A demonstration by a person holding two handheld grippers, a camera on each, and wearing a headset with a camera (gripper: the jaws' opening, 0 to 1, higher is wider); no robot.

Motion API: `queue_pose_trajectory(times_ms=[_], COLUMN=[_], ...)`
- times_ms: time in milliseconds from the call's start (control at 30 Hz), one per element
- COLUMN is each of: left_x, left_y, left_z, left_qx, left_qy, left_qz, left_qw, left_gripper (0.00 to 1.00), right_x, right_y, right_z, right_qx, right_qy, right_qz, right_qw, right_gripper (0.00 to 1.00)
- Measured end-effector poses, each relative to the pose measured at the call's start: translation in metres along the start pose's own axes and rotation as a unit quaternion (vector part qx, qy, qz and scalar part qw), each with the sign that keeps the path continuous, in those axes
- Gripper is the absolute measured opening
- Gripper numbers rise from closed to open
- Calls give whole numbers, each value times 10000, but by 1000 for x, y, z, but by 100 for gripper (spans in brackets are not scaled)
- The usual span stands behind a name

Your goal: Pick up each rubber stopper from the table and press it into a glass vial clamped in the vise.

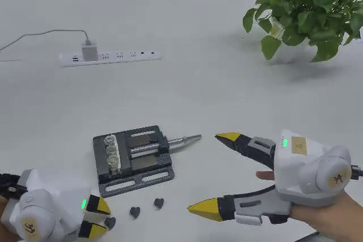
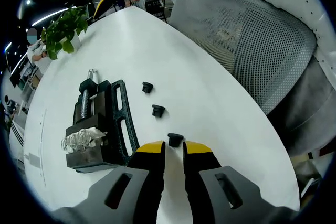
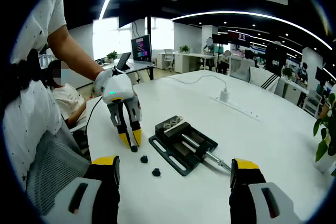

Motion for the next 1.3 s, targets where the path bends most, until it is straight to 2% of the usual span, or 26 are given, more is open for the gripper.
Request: queue_pose_trajectory(times_ms=[233, 600, 767, 933, 1000, 1067, 1200, 1267, 1300], left_x=[0, 3, 3, 3, 5, 7, 11, 13, 15], left_y=[-1, -1, -2, -2, -1, 2, 13, 20, 25], left_z=[-1, -1, 0, 2, 5, 12, 24, 33, 38], left_qx=[25, -32, -94, -236, -350, -563, -841, -1068, -1213], left_qy=[-22, 108, 252, 543, 758, 1077, 1409, 1722, 1897], left_qz=[-31, 68, 135, 222, 320, 395, 595, 705, 785], left_qw=[10000, 9999, 9995, 9980, 9960, 9918, 9847, 9767, 9712], left_gripper=[7, 5, 5, 4, 4, 4, 4, 4, 4], right_x=[0, 0, 1, 1, 2, 3, 6, 7, 8], right_y=[1, -1, -2, -2, -2, -3, -3, -3, -4], right_z=[-1, 1, 1, 2, 2, 4, 11, 18, 22], right_qx=[8, -2, -5, -2, -10, -28, -85, -157, -196], right_qy=[-16, -26, -18, -23, -19, -24, -14, -21, -16], right_qz=[-7, 8, 21, 31, 43, 51, 105, 133, 147], right_qw=[10000, 10000, 10000, 10000, 10000, 10000, 9999, 9998, 9997], right_gripper=[86, 86, 85, 85, 85, 85, 84, 83, 83])
Point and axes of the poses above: the centre of the closed fingertips' face, and the gripper's own axes: y roughly backward along the fingers, x roughly to its left, z roughly out of its top, the point moved 1 cm from there along y, roughly backward along the fingers, and after that the axes turned 3 degrees about y, right-handed, at the moved point
